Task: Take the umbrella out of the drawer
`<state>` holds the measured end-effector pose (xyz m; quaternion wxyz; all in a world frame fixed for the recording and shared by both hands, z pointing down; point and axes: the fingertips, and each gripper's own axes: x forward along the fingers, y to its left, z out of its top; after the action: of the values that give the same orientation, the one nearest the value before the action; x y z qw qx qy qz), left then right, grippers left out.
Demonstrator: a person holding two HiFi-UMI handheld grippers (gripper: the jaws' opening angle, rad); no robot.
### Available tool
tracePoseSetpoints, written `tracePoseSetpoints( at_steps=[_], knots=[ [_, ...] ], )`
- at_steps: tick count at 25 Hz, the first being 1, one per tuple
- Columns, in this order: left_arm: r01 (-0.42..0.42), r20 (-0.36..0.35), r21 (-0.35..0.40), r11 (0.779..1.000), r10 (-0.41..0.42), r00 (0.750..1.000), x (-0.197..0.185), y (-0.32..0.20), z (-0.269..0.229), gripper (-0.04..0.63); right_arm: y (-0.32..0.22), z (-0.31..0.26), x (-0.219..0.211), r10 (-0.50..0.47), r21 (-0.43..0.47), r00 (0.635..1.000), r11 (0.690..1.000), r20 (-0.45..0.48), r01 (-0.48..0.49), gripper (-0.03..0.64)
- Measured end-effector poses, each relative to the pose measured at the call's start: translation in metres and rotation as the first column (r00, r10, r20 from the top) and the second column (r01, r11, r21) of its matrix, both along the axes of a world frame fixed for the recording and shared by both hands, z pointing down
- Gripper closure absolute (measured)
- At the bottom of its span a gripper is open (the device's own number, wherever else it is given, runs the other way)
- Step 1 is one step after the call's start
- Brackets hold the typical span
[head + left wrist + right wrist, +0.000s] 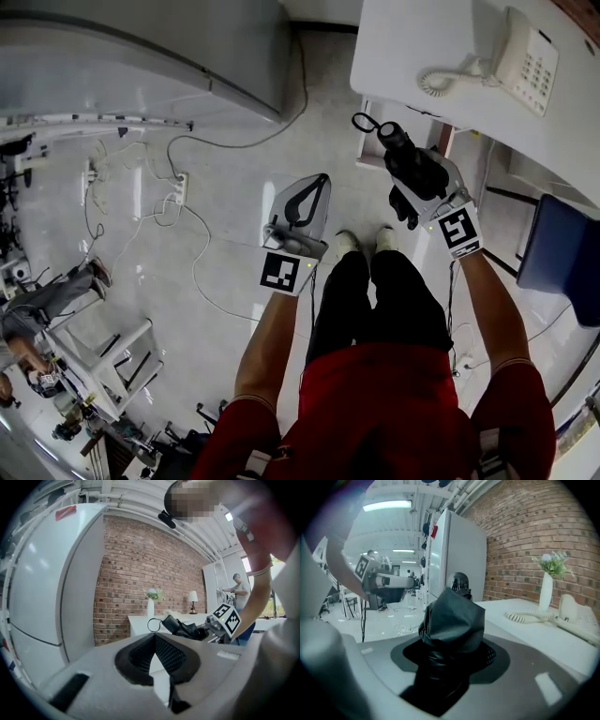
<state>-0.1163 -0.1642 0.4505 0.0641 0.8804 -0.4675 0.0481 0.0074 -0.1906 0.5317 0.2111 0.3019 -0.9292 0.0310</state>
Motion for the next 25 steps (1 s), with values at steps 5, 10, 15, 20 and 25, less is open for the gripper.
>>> tracePoseSetpoints(
  at_steps=[5, 10, 15, 20, 25],
  knots=[
    [0.003, -0.023, 0.040, 0.999, -0.002, 1.000, 0.015, 0.014, -0.048, 0.588, 0.017, -0.073, 0.009, 0.023, 0.045, 0.996, 0.999, 0.089, -0.027, 0.357],
    [-0.002, -0.046, 0.075, 0.997, 0.005, 0.999, 0.026, 0.022, -0.091, 0.588, 0.029, -0.135, 0.026, 0.076, 0.052, 0.981, 0.995, 0.178, -0.087, 0.357],
    [-0.023, -0.058, 0.125, 0.992, 0.031, 0.998, 0.038, 0.025, -0.130, 0.588, 0.040, -0.174, 0.051, 0.125, 0.064, 0.963, 0.987, 0.239, -0.144, 0.357],
    [-0.041, -0.064, 0.152, 0.988, 0.052, 0.997, 0.041, 0.036, -0.161, 0.588, 0.058, -0.212, 0.069, 0.170, 0.070, 0.938, 0.977, 0.303, -0.199, 0.356],
    [-0.060, -0.067, 0.180, 0.982, 0.074, 0.995, 0.043, 0.052, -0.187, 0.588, 0.080, -0.245, 0.082, 0.195, 0.081, 0.913, 0.968, 0.357, -0.238, 0.356]
  ],
)
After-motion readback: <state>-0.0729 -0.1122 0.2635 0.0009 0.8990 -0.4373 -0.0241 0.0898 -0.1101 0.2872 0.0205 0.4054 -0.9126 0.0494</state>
